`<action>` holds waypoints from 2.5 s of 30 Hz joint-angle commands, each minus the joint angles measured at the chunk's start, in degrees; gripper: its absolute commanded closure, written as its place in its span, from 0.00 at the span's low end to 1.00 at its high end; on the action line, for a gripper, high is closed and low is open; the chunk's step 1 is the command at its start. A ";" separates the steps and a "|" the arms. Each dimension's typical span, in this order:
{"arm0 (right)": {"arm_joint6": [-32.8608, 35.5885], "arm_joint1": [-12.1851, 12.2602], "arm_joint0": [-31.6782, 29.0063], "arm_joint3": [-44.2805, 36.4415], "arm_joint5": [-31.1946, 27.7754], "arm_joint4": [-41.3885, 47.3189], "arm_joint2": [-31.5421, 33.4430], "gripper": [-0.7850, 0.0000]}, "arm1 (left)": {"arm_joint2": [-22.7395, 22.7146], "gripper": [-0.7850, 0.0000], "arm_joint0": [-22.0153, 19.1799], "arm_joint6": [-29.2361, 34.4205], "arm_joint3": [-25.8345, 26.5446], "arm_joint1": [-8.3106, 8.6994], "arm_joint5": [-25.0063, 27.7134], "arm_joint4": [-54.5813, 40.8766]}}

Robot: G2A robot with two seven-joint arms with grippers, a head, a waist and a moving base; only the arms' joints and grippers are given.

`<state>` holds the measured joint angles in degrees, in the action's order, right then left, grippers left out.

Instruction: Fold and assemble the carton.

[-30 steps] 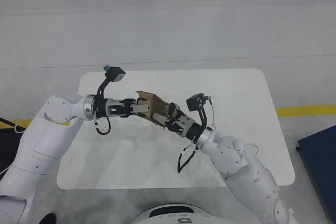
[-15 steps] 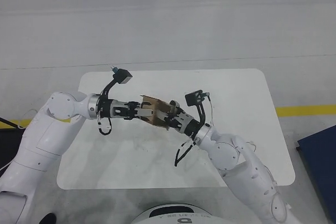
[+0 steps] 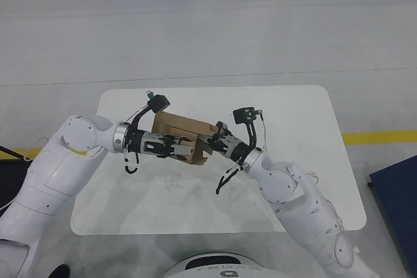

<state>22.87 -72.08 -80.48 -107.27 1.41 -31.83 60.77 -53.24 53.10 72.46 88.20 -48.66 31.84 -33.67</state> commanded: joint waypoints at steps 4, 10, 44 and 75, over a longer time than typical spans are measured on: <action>0.24 0.04 -0.26 -1.42 0.72 -3.33 -0.89 0.13 | 0.47 1.00 -0.22 -0.77 -0.65 0.57 0.76 -1.15; 0.88 0.14 -1.47 -4.69 0.68 -8.06 -2.77 0.07 | 0.90 1.00 -0.62 -1.92 -2.48 0.83 1.90 -3.67; -4.90 3.09 -20.68 -12.47 -18.58 8.17 16.57 0.00 | -3.47 1.00 0.60 15.54 -10.63 -6.11 -15.52 -29.07; 5.57 3.63 -12.50 -13.71 -10.35 -6.81 9.77 0.00 | -4.91 1.00 0.14 15.54 -13.42 -10.06 -15.53 -26.38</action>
<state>28.84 -68.41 -93.09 -120.96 -9.11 -38.86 70.60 -58.19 53.30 88.00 74.86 -58.69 16.31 -59.96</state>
